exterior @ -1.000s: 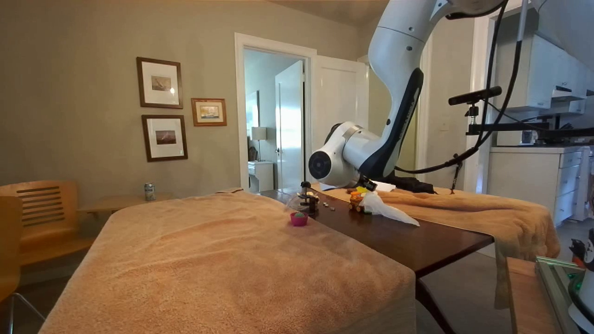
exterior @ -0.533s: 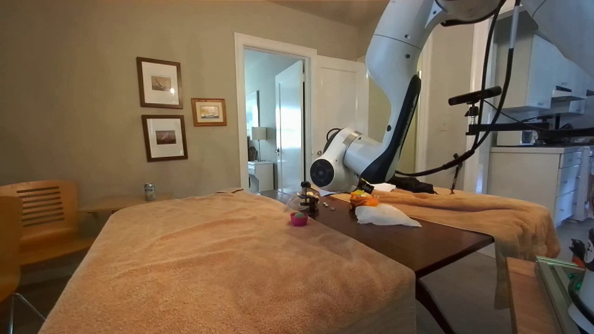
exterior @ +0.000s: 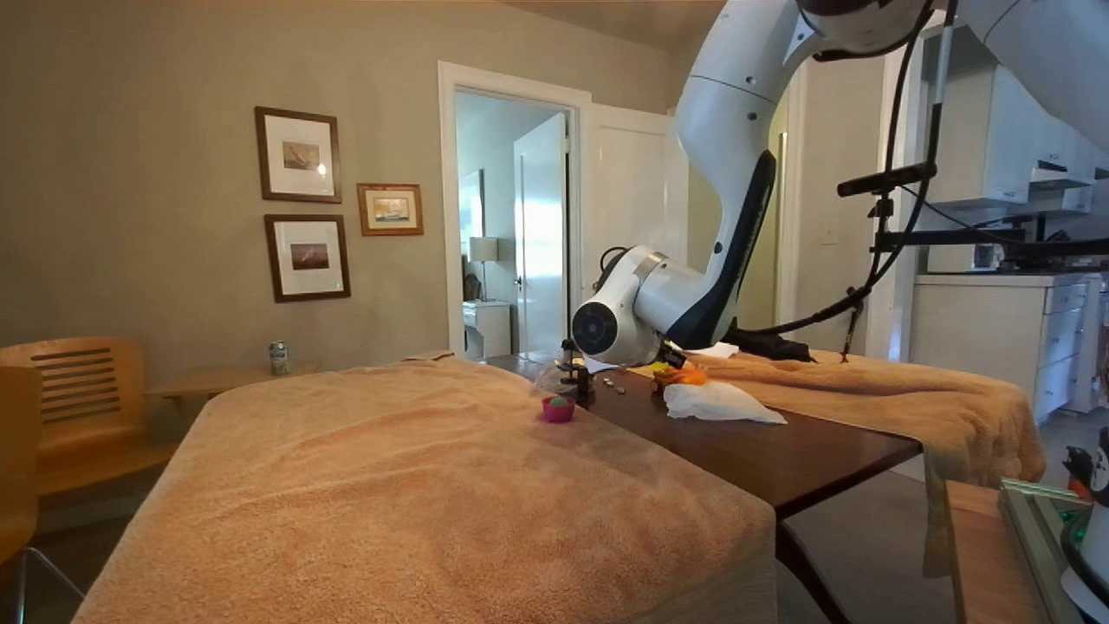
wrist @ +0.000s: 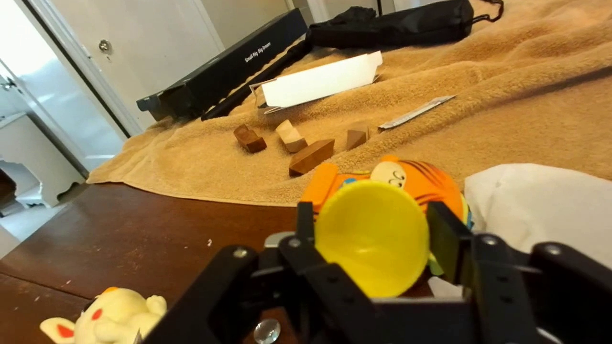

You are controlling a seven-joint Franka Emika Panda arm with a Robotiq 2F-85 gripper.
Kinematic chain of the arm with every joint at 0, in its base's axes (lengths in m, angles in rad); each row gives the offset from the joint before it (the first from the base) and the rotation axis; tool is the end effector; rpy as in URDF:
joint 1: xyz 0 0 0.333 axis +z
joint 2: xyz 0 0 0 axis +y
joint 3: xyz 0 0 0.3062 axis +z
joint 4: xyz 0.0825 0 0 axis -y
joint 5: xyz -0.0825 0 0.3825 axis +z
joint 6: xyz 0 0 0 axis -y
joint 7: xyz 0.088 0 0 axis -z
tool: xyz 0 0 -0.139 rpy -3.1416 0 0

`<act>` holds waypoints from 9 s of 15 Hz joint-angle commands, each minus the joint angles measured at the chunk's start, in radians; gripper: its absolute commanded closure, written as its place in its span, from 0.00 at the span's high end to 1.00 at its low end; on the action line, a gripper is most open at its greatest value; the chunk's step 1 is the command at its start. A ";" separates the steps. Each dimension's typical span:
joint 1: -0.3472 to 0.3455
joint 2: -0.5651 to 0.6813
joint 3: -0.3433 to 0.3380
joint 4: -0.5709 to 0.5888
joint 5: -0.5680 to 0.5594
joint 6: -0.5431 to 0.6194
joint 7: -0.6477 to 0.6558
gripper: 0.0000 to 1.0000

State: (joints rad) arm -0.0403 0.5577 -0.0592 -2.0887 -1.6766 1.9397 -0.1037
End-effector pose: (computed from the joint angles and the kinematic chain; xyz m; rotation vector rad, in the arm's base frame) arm 0.5468 -0.1534 0.1440 1.4618 1.1678 -0.6953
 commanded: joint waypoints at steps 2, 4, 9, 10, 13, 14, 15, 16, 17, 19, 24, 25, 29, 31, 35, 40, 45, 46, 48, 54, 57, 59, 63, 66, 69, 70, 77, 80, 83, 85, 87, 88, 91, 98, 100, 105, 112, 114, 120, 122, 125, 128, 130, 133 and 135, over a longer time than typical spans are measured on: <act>-0.014 0.061 0.022 0.059 -0.038 0.031 -0.006 0.35; -0.012 0.076 0.026 0.071 -0.035 0.037 -0.009 0.35; -0.012 0.100 0.031 0.091 -0.033 0.044 -0.012 0.35; -0.013 0.103 0.031 0.094 -0.033 0.046 -0.013 0.35; -0.015 0.109 0.029 0.099 -0.038 0.051 0.017 0.35; -0.015 0.111 0.029 0.102 -0.039 0.052 0.027 0.35; -0.015 0.112 0.030 0.104 -0.039 0.055 0.031 0.35; -0.016 0.113 0.031 0.106 -0.036 0.059 0.029 0.35; -0.016 0.114 0.032 0.107 -0.036 0.063 0.029 0.35; -0.011 0.114 0.032 0.107 -0.032 0.064 0.017 0.35; -0.072 0.060 0.082 0.089 0.127 0.238 -0.108 0.35; -0.030 0.086 0.052 0.090 0.062 0.161 -0.035 0.35; -0.032 0.083 0.052 0.091 0.066 0.167 -0.042 0.60; -0.032 0.083 0.052 0.091 0.066 0.167 -0.042 0.60; -0.013 0.084 0.043 0.088 0.031 0.138 -0.022 0.35; 0.047 0.121 0.027 0.073 -0.142 0.001 0.014 0.35; 0.055 0.157 0.039 0.067 -0.197 -0.049 0.028 0.35; 0.053 0.162 0.042 0.068 -0.197 -0.052 0.028 0.35; 0.048 0.162 0.046 0.067 -0.189 -0.048 0.027 0.35; 0.037 0.161 0.055 0.076 -0.156 -0.033 -0.005 0.35; 0.038 0.163 0.053 0.076 -0.166 -0.036 0.001 0.35; 0.034 0.161 0.055 0.076 -0.158 -0.029 -0.006 0.35; 0.034 0.161 0.057 0.077 -0.154 -0.031 -0.005 0.74; 0.034 0.161 0.057 0.078 -0.154 -0.031 -0.005 0.92; 0.034 0.161 0.057 0.078 -0.154 -0.031 -0.005 0.98; 0.035 0.159 0.057 0.076 -0.155 -0.030 -0.005 0.99; -0.052 -0.027 0.098 0.000 -0.095 0.249 -0.002 1.00; -0.100 -0.148 0.084 -0.042 -0.032 0.401 -0.018 1.00; -0.146 -0.225 0.062 -0.074 0.118 0.535 -0.077 1.00; -0.175 -0.258 0.042 -0.100 0.234 0.615 -0.133 1.00; -0.201 -0.275 0.022 -0.125 0.350 0.682 -0.188 1.00; -0.215 -0.280 0.013 -0.138 0.414 0.711 -0.219 1.00; -0.267 -0.280 -0.012 -0.171 0.614 0.799 -0.324 1.00; -0.511 -0.235 0.159 -0.212 1.151 0.940 -0.671 1.00; -0.567 -0.228 0.225 -0.199 1.250 0.939 -0.745 1.00; -0.396 -0.233 0.057 -0.204 1.295 0.935 -0.761 1.00; -0.390 -0.224 0.058 -0.175 1.395 0.883 -0.858 1.00; -0.401 -0.219 0.074 -0.161 1.441 0.881 -0.912 1.00; -0.402 -0.176 0.092 -0.062 1.574 0.757 -1.078 1.00; -0.389 -0.160 0.071 -0.024 1.586 0.677 -1.095 1.00; -0.376 -0.131 0.045 0.023 1.583 0.609 -1.095 1.00; -0.357 -0.105 0.015 0.057 1.558 0.615 -1.070 1.00; -0.346 -0.089 0.007 0.075 1.552 0.630 -1.066 1.00; -0.347 -0.063 0.021 0.109 1.575 0.602 -1.084 1.00; -0.346 -0.049 0.029 0.127 1.581 0.590 -1.088 1.00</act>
State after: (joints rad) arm -0.3958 0.4738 -0.0341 -2.0189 -0.1309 2.5748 -1.1602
